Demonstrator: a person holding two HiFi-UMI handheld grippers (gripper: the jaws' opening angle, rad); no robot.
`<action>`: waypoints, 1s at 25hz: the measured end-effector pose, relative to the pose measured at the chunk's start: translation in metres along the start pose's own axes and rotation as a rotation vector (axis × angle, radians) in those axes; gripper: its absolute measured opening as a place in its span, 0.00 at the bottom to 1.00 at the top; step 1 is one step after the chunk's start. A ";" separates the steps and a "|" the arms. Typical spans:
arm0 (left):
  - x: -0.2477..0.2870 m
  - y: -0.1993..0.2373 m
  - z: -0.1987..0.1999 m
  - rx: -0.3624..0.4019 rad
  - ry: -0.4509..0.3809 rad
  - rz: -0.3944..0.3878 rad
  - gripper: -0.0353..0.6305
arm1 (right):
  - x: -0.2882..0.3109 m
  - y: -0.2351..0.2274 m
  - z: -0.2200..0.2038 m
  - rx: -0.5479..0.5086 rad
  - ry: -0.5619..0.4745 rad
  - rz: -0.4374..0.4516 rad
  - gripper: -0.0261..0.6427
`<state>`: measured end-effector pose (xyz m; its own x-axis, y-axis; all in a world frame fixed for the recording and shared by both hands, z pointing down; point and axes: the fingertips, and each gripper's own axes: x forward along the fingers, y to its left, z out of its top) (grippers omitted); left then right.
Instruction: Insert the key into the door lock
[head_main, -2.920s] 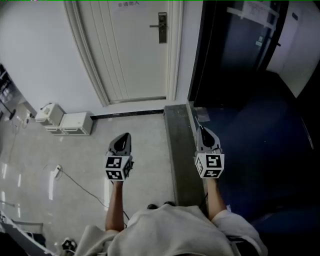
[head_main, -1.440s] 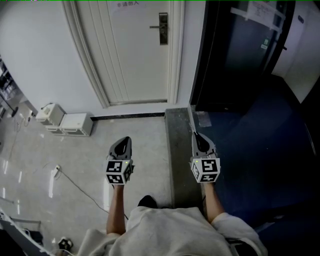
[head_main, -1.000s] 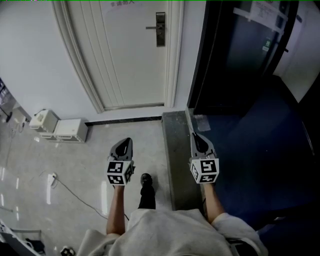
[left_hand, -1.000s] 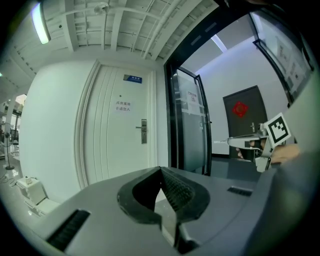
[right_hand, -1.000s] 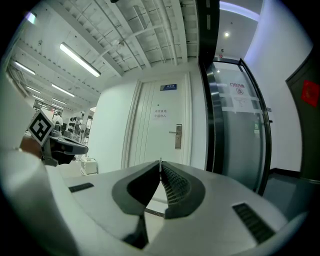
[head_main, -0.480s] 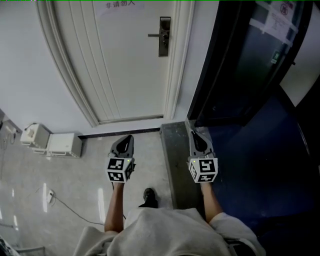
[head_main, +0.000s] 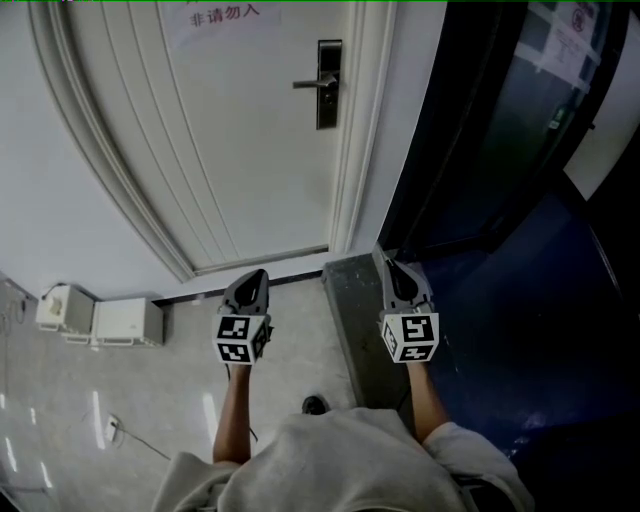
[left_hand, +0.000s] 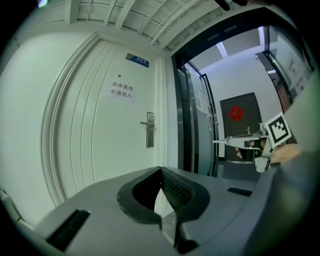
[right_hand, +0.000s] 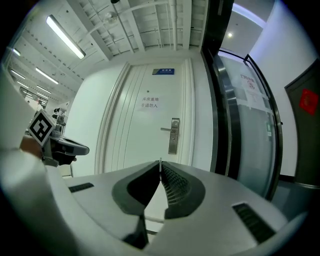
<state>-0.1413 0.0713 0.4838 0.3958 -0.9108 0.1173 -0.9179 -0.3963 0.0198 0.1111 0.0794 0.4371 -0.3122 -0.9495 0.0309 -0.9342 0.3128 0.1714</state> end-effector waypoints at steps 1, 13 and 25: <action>0.006 0.003 -0.001 -0.002 0.001 -0.004 0.08 | 0.006 0.001 -0.002 -0.001 0.006 -0.001 0.08; 0.065 0.038 -0.013 -0.007 0.039 -0.007 0.08 | 0.076 -0.011 -0.023 0.009 0.039 0.001 0.08; 0.170 0.087 -0.003 0.011 0.056 0.066 0.08 | 0.209 -0.048 -0.033 0.017 0.018 0.077 0.08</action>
<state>-0.1539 -0.1176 0.5084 0.3319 -0.9272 0.1734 -0.9415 -0.3371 -0.0003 0.0968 -0.1349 0.4679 -0.3806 -0.9228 0.0607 -0.9103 0.3854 0.1511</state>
